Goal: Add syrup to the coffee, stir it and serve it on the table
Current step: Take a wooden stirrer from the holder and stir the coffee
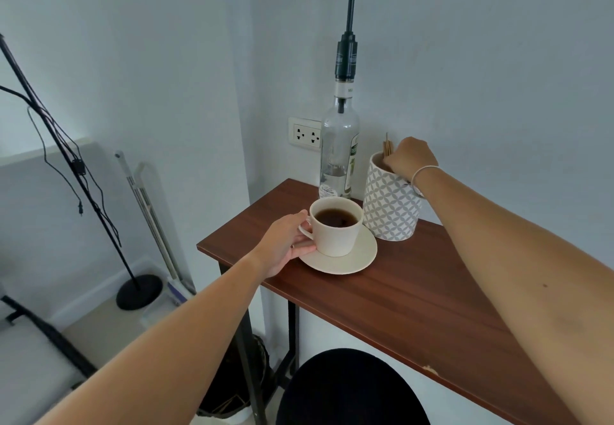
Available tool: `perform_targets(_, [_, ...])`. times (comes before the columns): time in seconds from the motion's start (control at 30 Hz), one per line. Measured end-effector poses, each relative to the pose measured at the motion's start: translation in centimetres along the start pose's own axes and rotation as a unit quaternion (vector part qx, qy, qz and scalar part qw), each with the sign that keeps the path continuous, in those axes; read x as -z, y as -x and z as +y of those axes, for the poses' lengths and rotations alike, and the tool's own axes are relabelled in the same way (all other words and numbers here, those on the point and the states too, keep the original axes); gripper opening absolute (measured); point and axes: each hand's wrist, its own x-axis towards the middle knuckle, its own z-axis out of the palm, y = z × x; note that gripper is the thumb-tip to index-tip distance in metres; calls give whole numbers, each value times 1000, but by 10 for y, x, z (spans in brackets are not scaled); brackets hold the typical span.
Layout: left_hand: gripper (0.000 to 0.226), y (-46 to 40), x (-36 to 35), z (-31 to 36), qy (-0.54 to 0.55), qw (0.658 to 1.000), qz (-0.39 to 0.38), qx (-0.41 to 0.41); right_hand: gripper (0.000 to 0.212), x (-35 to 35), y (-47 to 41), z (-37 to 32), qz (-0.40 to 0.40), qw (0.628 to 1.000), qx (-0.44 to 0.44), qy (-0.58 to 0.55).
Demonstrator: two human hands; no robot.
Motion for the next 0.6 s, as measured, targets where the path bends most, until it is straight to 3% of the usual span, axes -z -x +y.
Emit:
perform_targets(0.37, [10,0,0,1,2,1000,5,6,36,-6,-12,-2,-27,999,-24,9])
perform_targets(0.5, [21,-1,2,0,-1,1000,7,7,33,-4,-11,-2,-22,999,-23,7])
perform_targets(0.6, [13,-1,2,0,-4,1000,-3,8,34,1,-9,-2,-7,1000,-7,6])
